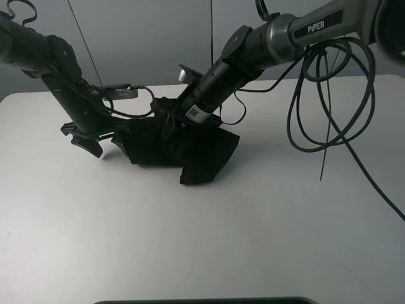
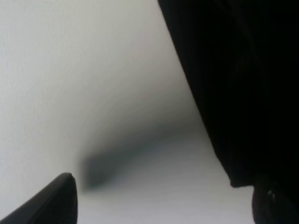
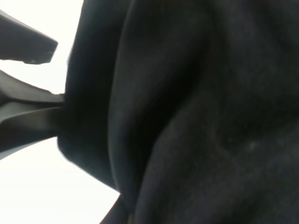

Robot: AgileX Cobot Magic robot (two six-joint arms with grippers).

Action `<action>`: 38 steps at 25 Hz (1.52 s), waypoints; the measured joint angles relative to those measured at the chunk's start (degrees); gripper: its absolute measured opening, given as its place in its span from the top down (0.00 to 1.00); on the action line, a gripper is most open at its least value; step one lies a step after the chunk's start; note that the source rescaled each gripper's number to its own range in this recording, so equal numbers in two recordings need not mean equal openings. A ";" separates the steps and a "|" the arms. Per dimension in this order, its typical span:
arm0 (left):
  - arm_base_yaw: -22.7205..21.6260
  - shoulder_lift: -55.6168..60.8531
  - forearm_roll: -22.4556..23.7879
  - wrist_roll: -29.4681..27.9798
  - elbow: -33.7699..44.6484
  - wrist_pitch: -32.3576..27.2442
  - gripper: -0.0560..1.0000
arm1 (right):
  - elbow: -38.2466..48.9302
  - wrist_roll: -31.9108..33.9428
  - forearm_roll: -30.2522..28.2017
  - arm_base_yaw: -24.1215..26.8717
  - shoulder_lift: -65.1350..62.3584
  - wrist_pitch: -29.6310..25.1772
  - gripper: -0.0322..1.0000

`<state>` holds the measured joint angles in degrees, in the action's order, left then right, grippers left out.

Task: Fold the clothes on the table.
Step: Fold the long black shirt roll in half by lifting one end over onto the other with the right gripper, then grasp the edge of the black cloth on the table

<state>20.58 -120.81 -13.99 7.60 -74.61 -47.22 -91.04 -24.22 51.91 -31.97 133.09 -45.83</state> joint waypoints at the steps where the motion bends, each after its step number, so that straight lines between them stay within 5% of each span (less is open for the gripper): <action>1: 0.00 0.00 0.00 0.00 0.00 0.00 0.02 | 0.00 -0.33 0.37 0.00 0.55 0.27 0.84; 3: 0.00 0.00 0.00 0.00 0.00 0.00 0.02 | 0.00 -1.95 1.39 0.00 1.31 0.79 0.84; 5: 0.00 0.00 0.00 0.00 0.00 0.00 0.02 | 0.00 -4.16 2.20 0.00 1.41 0.93 0.73; 8: 0.00 0.00 0.00 0.00 0.00 0.00 0.02 | 0.00 -5.77 3.98 -0.08 1.41 0.97 0.22; 11: 0.00 0.00 0.00 0.00 0.00 0.00 0.02 | 0.00 -6.66 3.43 -0.08 1.41 0.75 0.02; 27: 0.00 0.00 -0.37 0.00 -0.42 -0.14 0.02 | 0.00 -7.77 -19.23 0.78 -14.15 0.21 0.01; 32: 0.00 0.11 -0.37 0.25 -4.23 -4.00 0.02 | 0.00 0.51 -37.32 1.88 -17.42 -2.45 0.01; 38: 0.00 4.92 -7.09 4.17 -7.75 -6.52 0.02 | 4.60 6.73 -43.75 8.25 -19.59 -4.33 0.01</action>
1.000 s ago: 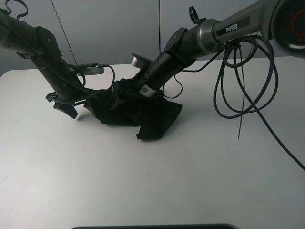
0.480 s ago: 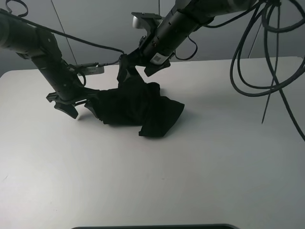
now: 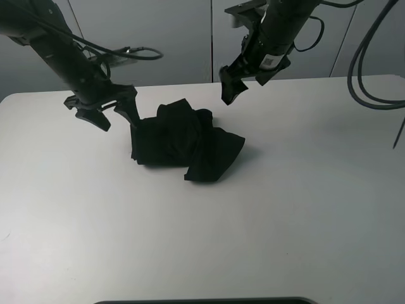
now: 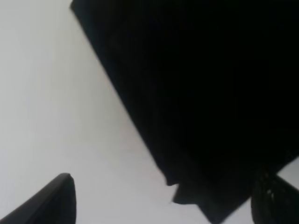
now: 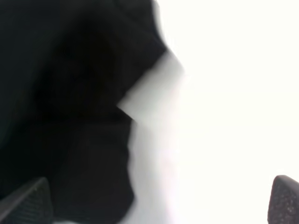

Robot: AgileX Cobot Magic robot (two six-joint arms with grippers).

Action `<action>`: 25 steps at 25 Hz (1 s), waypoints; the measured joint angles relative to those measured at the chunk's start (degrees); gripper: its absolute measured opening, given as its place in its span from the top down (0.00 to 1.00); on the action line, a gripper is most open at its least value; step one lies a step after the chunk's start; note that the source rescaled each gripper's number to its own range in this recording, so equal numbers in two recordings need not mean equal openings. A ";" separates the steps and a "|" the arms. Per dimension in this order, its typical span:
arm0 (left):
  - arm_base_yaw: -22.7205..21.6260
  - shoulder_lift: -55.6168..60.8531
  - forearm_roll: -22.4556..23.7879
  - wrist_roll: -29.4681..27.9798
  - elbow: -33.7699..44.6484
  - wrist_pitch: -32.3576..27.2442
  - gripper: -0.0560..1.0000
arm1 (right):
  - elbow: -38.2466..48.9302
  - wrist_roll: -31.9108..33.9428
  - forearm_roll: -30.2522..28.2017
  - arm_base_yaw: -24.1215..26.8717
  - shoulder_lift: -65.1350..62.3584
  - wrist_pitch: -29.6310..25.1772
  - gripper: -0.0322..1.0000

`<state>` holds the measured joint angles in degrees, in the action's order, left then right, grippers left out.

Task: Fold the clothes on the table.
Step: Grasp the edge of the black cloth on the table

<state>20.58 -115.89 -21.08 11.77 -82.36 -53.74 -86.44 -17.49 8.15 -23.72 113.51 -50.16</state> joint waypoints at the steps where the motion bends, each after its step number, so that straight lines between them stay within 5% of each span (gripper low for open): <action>1: 0.11 0.82 -1.25 0.48 -0.69 -0.69 0.02 | 1.18 0.37 -0.11 1.38 -0.42 0.00 0.01; 11: 10.93 2.55 -2.44 -0.55 -7.13 -0.52 0.02 | 8.89 4.16 -3.90 8.89 -1.31 0.12 0.01; 19: 19.06 -6.60 6.61 -9.46 -18.67 -5.50 0.02 | 8.92 4.79 -1.97 8.89 -1.31 0.24 0.01; 25: 21.70 -12.99 8.15 -11.45 -26.09 -8.24 0.02 | 8.92 4.79 0.53 8.89 -1.31 0.14 0.01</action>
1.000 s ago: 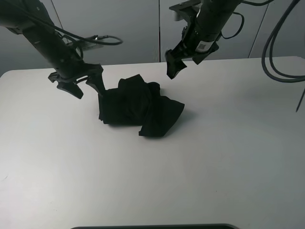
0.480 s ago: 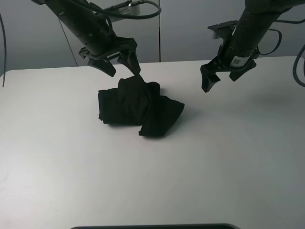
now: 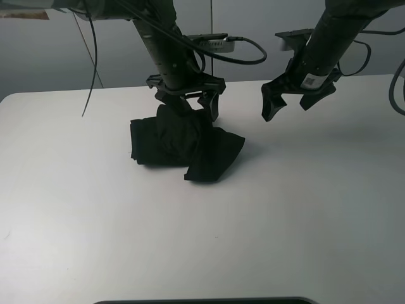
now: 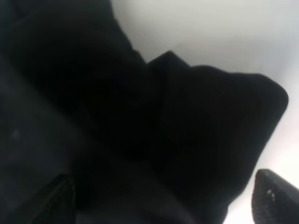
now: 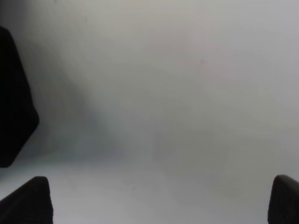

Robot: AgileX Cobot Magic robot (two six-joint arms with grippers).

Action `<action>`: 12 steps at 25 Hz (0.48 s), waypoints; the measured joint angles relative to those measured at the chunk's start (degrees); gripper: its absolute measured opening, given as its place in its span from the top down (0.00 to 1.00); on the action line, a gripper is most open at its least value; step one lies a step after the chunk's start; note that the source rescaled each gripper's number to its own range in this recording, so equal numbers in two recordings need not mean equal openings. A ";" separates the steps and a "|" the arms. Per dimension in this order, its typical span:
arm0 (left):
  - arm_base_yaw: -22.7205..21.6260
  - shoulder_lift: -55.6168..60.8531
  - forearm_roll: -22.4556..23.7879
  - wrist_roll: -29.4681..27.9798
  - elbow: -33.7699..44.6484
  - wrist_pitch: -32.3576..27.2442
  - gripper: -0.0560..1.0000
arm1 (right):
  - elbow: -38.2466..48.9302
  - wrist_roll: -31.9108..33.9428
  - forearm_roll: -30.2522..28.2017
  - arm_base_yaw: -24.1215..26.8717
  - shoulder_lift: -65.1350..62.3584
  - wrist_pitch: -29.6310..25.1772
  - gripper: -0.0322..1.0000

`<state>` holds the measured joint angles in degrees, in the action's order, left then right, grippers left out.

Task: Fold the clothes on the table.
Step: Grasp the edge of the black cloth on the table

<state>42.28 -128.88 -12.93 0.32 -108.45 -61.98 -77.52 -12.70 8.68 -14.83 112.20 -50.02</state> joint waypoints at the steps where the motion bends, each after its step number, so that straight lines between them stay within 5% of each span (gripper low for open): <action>1: 0.55 -0.71 0.57 -0.32 -1.07 -0.32 0.02 | 0.00 0.00 0.11 0.00 0.00 0.00 0.01; 12: 2.23 -7.40 12.39 -3.27 -5.44 -7.11 0.02 | 0.00 0.00 0.94 0.00 0.00 0.24 0.01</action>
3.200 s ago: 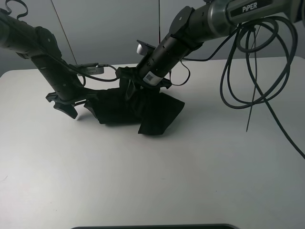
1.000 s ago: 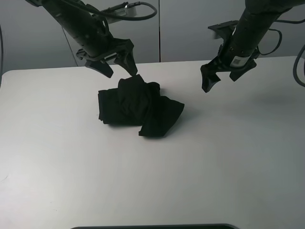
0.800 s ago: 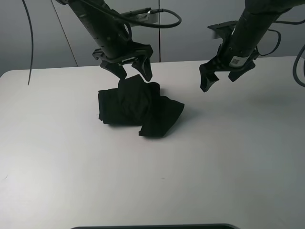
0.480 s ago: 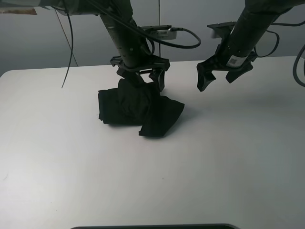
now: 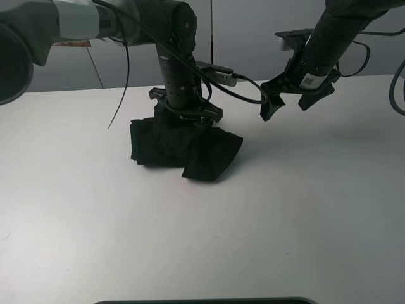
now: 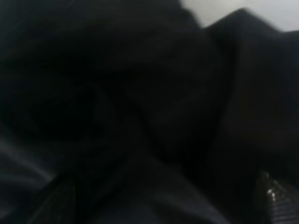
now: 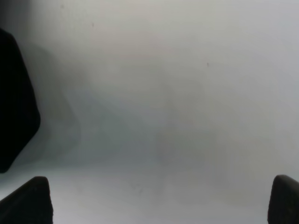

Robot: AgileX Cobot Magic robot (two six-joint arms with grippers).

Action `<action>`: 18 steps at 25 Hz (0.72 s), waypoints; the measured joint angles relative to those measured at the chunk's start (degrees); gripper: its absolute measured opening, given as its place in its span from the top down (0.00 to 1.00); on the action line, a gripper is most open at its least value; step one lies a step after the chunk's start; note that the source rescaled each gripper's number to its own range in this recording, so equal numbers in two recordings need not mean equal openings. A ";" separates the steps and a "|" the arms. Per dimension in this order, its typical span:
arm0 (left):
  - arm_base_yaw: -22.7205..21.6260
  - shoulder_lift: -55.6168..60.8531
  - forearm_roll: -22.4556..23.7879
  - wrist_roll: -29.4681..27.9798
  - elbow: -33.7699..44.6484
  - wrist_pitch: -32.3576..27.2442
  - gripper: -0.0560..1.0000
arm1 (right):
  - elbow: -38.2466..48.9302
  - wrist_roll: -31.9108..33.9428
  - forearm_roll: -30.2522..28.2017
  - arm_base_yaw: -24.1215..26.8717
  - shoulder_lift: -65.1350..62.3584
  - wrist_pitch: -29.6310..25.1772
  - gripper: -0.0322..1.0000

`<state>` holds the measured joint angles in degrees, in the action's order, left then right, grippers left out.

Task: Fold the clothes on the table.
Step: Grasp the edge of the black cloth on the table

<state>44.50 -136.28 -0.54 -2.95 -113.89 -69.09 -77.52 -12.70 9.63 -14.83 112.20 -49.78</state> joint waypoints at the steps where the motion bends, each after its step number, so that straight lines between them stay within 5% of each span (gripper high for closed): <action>1: 0.00 0.00 1.30 -0.45 0.00 -0.14 0.02 | 0.00 0.00 0.00 0.00 0.00 0.13 0.01; 8: 0.00 0.00 10.05 -1.60 0.00 -0.37 0.02 | 0.00 -0.34 0.11 0.00 0.00 0.24 0.01; 18: -4.11 0.71 10.31 -2.04 0.00 -0.48 0.02 | 0.00 -5.27 0.11 0.00 0.00 -1.89 0.01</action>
<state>40.39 -135.57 9.77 -4.99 -113.89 -69.57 -77.52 -17.97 9.73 -14.83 112.20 -51.66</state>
